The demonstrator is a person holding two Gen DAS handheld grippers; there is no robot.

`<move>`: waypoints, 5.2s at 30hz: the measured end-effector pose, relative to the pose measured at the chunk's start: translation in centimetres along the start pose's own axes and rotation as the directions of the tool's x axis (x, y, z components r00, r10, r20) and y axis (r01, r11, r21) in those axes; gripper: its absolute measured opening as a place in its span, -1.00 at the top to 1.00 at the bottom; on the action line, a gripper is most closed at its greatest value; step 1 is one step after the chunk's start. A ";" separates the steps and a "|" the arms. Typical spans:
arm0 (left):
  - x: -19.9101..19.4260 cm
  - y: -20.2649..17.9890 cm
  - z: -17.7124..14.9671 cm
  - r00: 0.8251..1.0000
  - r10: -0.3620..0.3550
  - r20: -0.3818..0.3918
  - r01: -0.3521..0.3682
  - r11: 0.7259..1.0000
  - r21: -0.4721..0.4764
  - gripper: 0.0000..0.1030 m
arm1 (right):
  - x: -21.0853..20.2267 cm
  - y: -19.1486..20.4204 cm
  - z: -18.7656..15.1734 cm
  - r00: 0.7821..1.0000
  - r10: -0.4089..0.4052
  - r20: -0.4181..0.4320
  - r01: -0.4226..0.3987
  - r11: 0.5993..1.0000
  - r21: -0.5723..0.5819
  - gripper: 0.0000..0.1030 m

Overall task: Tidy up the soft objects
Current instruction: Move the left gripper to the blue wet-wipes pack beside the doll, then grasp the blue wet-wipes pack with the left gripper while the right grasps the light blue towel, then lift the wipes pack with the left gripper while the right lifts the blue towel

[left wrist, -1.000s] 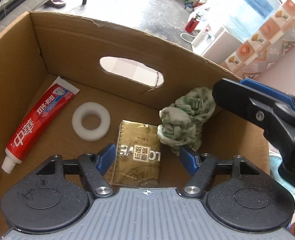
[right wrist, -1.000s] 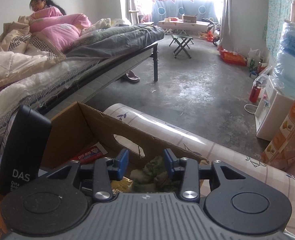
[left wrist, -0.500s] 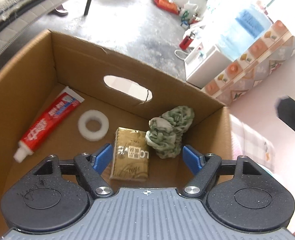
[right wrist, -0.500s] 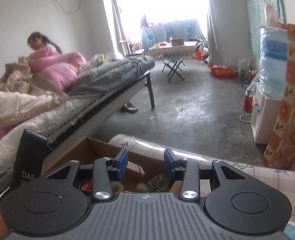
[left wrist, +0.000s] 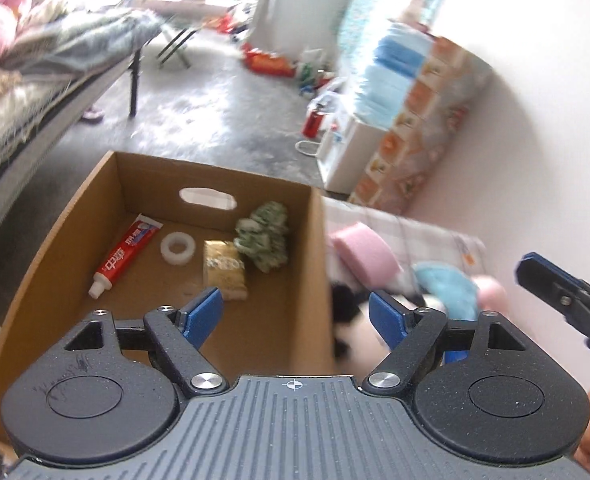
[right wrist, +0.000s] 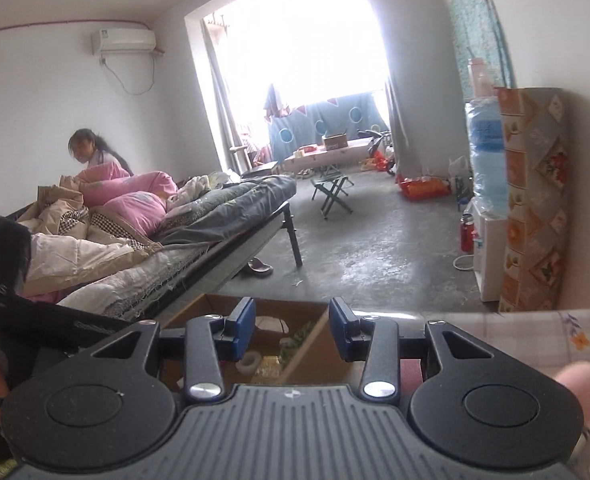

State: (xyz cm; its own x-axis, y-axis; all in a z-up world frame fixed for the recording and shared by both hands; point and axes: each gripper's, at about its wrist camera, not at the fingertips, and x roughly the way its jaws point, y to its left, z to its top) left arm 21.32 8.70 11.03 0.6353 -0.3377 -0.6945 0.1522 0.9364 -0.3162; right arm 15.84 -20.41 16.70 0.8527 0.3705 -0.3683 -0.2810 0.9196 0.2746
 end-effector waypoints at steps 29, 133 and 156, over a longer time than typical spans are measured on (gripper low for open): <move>2.9 -20.5 -18.0 0.986 -0.142 0.086 0.088 0.885 0.458 -0.43 | -11.4 -13.3 -12.3 0.987 -0.143 -0.074 0.154 0.974 0.169 0.02; 11.8 -19.6 -18.4 0.982 -0.053 -0.182 0.096 0.966 0.238 -0.39 | -8.3 -19.5 -18.2 0.980 0.091 -0.179 0.015 0.857 0.515 0.86; 8.5 -18.4 -18.7 0.933 -0.209 -0.291 0.271 0.944 0.190 -0.65 | -14.5 -18.3 -20.4 0.967 -0.159 -0.201 0.237 0.855 0.462 0.83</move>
State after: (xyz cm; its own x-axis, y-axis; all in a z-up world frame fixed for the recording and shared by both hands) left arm 9.77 -13.14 -1.09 0.3404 -0.5391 -0.7704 0.4596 0.8102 -0.3639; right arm -0.35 -39.94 -1.12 0.7804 0.2382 -0.5781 0.1648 0.8134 0.5578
